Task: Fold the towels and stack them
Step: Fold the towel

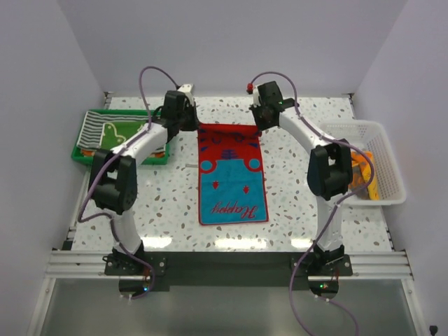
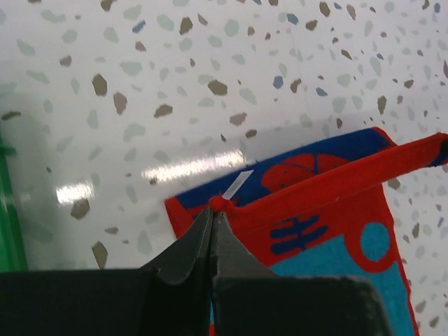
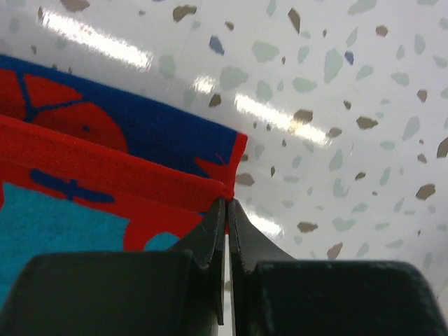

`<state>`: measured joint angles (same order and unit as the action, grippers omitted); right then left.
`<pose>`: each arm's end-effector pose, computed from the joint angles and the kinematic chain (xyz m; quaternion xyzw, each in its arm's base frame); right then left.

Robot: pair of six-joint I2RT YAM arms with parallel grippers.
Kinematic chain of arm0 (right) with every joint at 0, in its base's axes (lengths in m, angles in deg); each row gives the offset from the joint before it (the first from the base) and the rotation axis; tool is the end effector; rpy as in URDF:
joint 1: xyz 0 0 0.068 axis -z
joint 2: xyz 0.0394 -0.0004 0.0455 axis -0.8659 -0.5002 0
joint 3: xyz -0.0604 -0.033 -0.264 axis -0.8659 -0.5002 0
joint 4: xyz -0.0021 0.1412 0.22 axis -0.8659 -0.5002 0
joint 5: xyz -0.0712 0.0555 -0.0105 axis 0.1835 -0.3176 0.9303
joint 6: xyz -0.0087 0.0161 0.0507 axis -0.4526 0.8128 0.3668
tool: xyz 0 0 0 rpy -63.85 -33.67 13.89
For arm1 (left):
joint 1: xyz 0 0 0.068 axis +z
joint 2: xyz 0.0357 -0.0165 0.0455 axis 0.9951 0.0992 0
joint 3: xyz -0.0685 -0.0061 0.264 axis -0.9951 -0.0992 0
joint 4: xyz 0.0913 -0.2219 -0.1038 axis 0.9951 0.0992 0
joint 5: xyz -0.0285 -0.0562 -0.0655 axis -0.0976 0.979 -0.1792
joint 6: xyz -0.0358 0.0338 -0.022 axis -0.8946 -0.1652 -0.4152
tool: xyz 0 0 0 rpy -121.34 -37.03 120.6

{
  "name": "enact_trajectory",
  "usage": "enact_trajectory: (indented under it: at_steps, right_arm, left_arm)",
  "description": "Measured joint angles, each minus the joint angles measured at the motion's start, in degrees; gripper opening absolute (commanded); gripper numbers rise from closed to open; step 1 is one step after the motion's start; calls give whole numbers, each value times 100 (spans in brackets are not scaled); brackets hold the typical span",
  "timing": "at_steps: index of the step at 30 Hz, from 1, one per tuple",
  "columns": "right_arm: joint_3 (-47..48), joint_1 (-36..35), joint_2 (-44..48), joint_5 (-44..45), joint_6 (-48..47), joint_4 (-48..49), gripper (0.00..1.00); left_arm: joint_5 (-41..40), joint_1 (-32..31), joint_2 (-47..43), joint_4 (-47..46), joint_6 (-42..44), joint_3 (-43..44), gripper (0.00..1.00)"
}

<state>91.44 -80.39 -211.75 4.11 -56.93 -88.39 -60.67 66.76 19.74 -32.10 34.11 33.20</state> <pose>0.4530 0.1664 0.2484 -0.1879 0.9210 0.0224 0.3404 0.4251 -0.1373 0.2534 0.0089 0.8829 -0.1776 0.4345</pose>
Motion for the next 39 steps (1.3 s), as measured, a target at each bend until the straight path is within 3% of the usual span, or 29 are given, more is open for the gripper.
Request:
enact_trajectory:
  at_steps: [13,21,30,39]
  right_arm:
    - [-1895,-59,2065,-614,699,-756,0]
    - [-3397,-184,2964,-918,1054,-732,0]
    - [-4417,-358,3235,-1224,1355,-570,0]
    - [-4400,-479,3351,-1246,1436,-540,0]
  left_arm:
    - [699,-328,-2334,184,-1025,-2643,0]
    - [671,-811,-3001,428,-1333,-3543,0]
    - [579,-1113,-3224,531,-1541,-4183,0]
    - [328,-1110,-3377,911,-1517,-3993,0]
